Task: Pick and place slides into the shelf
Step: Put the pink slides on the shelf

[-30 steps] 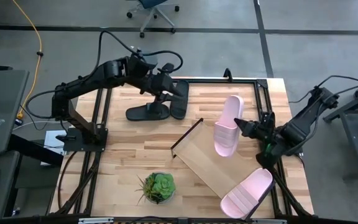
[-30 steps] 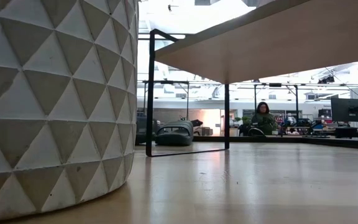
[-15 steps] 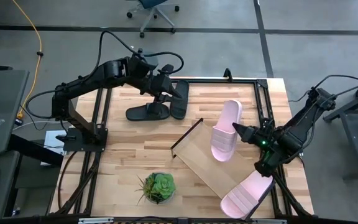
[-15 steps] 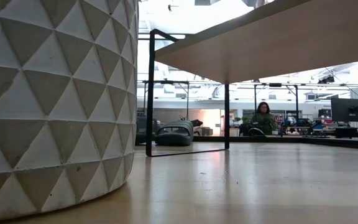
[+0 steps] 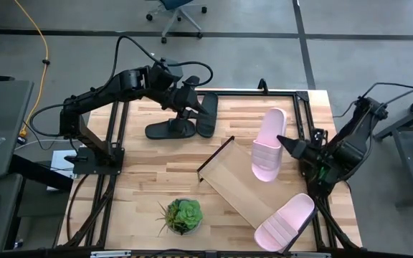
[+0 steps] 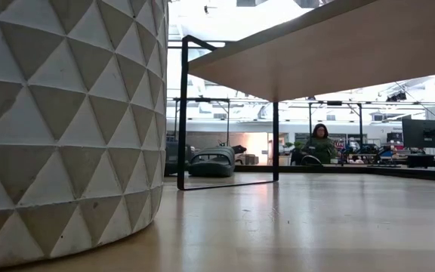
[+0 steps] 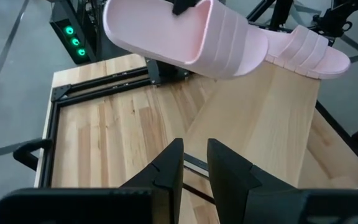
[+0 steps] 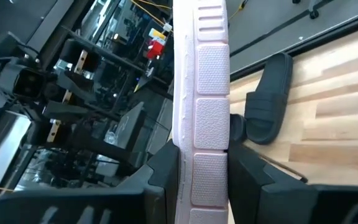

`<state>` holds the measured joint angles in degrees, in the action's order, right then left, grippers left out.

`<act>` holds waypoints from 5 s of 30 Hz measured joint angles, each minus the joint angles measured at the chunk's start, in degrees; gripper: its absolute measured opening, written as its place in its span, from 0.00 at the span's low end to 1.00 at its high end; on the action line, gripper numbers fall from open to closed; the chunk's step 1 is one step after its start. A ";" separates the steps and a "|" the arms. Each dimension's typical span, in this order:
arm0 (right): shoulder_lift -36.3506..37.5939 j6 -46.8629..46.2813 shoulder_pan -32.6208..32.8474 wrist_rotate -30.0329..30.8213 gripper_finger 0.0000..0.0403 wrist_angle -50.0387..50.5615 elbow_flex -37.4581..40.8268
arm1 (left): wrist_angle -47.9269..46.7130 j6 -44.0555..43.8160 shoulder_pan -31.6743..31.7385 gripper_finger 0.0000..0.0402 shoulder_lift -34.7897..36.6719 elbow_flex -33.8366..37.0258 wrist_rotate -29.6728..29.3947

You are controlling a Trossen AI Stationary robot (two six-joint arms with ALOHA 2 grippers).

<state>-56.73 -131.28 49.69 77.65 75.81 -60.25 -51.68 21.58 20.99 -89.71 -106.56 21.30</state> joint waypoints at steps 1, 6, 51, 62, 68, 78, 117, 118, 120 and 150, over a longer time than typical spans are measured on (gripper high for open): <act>0.62 0.33 0.00 0.07 0.20 0.45 0.00 | 0.02 -0.28 0.00 0.15 -0.01 -0.02 0.00; 3.97 2.93 0.00 0.15 0.20 2.41 0.00 | 0.02 -1.06 0.00 0.15 -0.03 -0.02 -0.89; 23.77 16.14 -7.93 10.53 0.20 12.31 0.00 | 0.10 -2.35 0.04 0.15 -0.05 -0.01 -5.04; 29.53 23.28 -17.48 12.54 0.20 12.28 0.00 | -0.06 -2.35 0.04 0.15 -0.05 -0.02 -5.97; 31.78 25.98 -22.75 12.51 0.20 12.29 0.00 | -0.65 -2.36 0.04 0.15 -0.05 -0.02 -7.00; 35.45 33.86 -25.86 3.96 0.20 12.27 -2.05 | -0.81 -2.35 0.04 0.15 -0.05 -0.01 -7.19; 23.54 31.93 -8.19 11.37 0.20 -47.84 30.01 | -1.01 -2.40 0.00 0.15 -0.05 -0.01 -7.79; 22.27 30.94 -7.66 11.48 0.20 -48.94 30.32 | -1.01 -2.40 0.00 0.15 -0.05 -0.01 -7.78; 19.42 29.30 -6.89 11.29 0.20 -50.42 30.42 | -1.01 -2.40 0.00 0.15 -0.05 -0.02 -7.76; 3.74 20.34 1.36 -0.09 0.20 -60.28 30.42 | -0.98 -2.37 -0.02 0.15 -0.05 -0.01 -6.32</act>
<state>-52.99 -110.94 51.05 77.56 15.53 -29.82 -52.66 19.20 20.97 -89.76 -106.57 14.98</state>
